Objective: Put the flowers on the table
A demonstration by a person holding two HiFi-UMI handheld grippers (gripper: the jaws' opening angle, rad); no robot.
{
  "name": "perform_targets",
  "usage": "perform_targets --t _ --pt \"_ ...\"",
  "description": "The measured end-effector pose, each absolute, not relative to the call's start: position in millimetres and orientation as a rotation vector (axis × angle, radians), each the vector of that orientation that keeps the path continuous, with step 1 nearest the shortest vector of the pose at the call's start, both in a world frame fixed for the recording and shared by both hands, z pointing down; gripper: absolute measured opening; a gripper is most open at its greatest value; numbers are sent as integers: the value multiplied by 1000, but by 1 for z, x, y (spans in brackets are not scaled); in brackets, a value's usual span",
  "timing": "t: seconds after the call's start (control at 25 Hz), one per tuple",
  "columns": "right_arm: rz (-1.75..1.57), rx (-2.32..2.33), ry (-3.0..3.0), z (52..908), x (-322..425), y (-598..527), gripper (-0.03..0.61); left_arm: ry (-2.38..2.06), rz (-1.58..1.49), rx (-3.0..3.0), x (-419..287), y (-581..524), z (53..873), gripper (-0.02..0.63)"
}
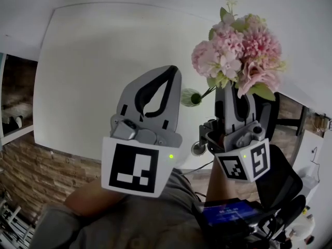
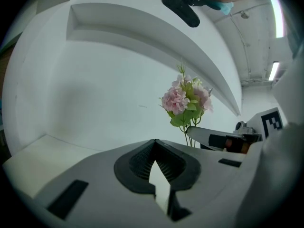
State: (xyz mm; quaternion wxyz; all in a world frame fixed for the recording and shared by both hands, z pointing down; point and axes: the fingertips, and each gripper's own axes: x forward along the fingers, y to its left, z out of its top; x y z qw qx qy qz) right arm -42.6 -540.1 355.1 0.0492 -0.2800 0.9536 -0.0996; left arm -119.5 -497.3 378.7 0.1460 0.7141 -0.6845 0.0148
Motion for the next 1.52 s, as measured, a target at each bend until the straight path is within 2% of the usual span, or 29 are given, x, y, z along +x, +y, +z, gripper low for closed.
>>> perform_targets --t 0.6,0.88,1.52 --pt "-362 -878 2980 375 -45 -553 23 -1907 108 2065 -108 -515 380 8" --pt "-314 -871 3017 387 -35 -524 26 -1905 98 2070 -85 -485 387 8" --pt "-299 -920 3108 426 -21 -498 72 -1933 171 2024 -69 -450 397 8"
